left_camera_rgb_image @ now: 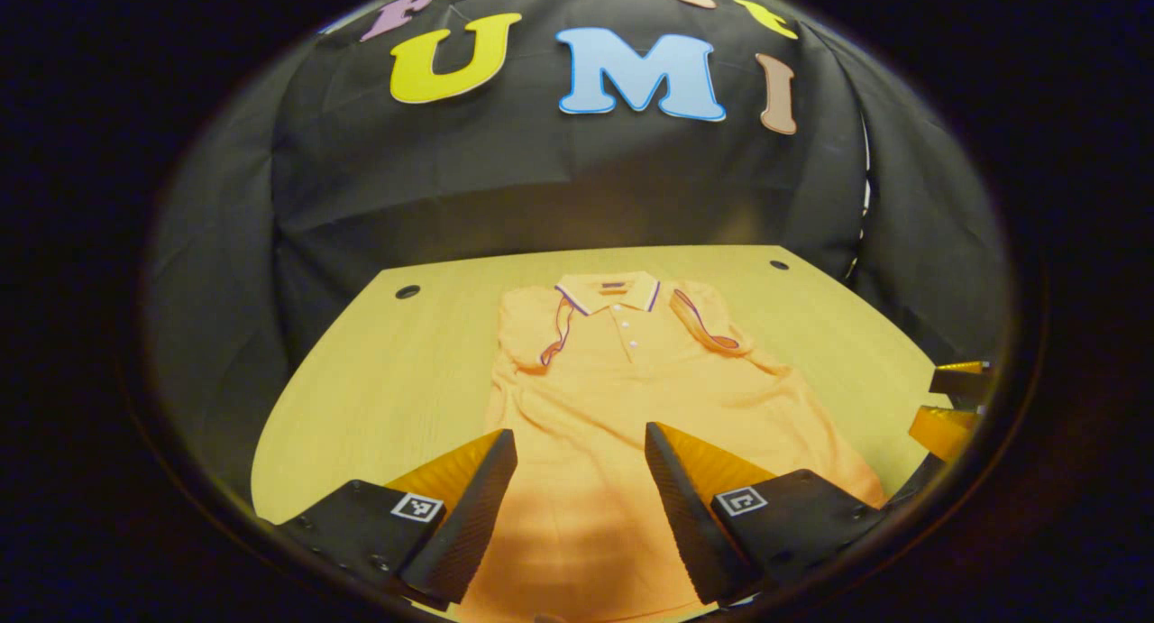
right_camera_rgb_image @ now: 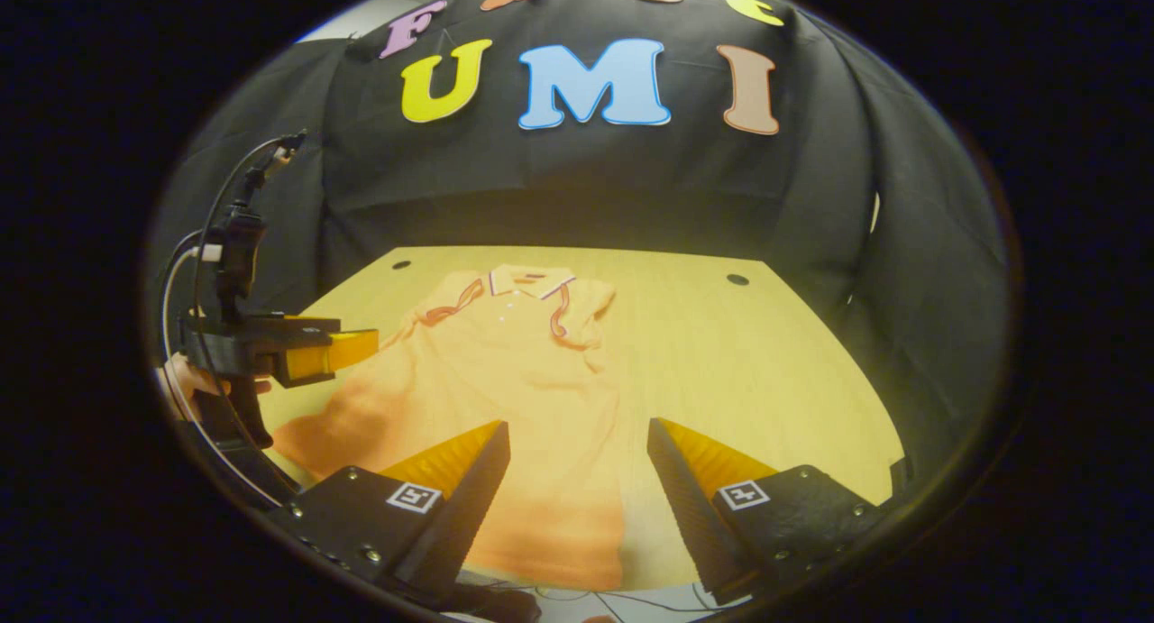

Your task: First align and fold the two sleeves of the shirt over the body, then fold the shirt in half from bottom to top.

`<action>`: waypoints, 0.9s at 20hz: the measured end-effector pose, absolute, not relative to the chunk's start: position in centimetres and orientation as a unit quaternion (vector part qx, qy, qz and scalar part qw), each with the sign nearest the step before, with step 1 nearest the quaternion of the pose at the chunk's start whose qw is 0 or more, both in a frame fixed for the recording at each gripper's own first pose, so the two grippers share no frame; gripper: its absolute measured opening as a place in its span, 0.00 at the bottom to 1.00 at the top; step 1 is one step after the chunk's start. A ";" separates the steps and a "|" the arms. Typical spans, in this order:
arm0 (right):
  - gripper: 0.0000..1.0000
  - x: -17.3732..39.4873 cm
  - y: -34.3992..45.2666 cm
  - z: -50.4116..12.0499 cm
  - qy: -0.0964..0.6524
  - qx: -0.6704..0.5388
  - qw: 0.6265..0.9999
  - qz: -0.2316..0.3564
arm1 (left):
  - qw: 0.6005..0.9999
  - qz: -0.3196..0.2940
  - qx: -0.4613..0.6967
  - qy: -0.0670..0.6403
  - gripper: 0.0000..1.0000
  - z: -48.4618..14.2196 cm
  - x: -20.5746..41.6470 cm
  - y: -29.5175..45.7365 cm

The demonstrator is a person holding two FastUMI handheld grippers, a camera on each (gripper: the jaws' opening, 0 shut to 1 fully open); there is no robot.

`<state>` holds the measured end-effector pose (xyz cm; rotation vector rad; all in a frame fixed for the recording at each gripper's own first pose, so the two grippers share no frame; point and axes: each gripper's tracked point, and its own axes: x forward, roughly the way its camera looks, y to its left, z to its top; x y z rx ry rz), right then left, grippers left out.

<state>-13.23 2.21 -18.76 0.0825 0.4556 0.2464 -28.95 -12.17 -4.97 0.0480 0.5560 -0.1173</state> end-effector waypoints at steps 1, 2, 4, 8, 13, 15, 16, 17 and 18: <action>0.95 -13.8 2.2 -19.3 0.233 0.043 0.965 0.116 | 0.959 -0.062 0.020 0.277 0.96 -5.5 -30.1 -12.1; 0.96 -14.5 2.3 -20.1 0.242 0.046 0.963 0.109 | 0.958 -0.064 0.018 0.280 0.96 -6.0 -31.4 -11.9; 0.96 -15.5 2.6 -21.6 0.265 0.053 0.958 0.099 | 0.954 -0.068 0.015 0.291 0.96 -7.1 -33.8 -10.9; 0.95 -18.7 3.0 -24.3 0.302 0.073 0.947 0.078 | 0.952 -0.062 0.010 0.300 0.93 -8.2 -37.6 -7.9; 0.96 -19.9 2.9 -27.5 0.342 0.089 0.934 0.047 | 0.946 -0.047 0.027 0.318 0.95 -10.0 -41.2 -4.1; 0.96 -20.0 2.9 -28.5 0.351 0.088 0.931 0.042 | 0.943 -0.037 0.024 0.330 0.95 -10.7 -42.8 -3.1; 0.96 -20.1 2.7 -29.1 0.354 0.087 0.930 0.040 | 0.942 -0.037 0.024 0.332 0.96 -11.0 -43.5 -2.9; 0.96 -20.3 2.5 -29.4 0.357 0.087 0.929 0.039 | 0.941 -0.038 0.022 0.335 0.94 -11.3 -44.1 -2.7; 0.96 -20.5 2.4 -29.9 0.361 0.088 0.927 0.038 | 0.940 -0.042 0.020 0.338 0.96 -11.6 -44.6 -2.9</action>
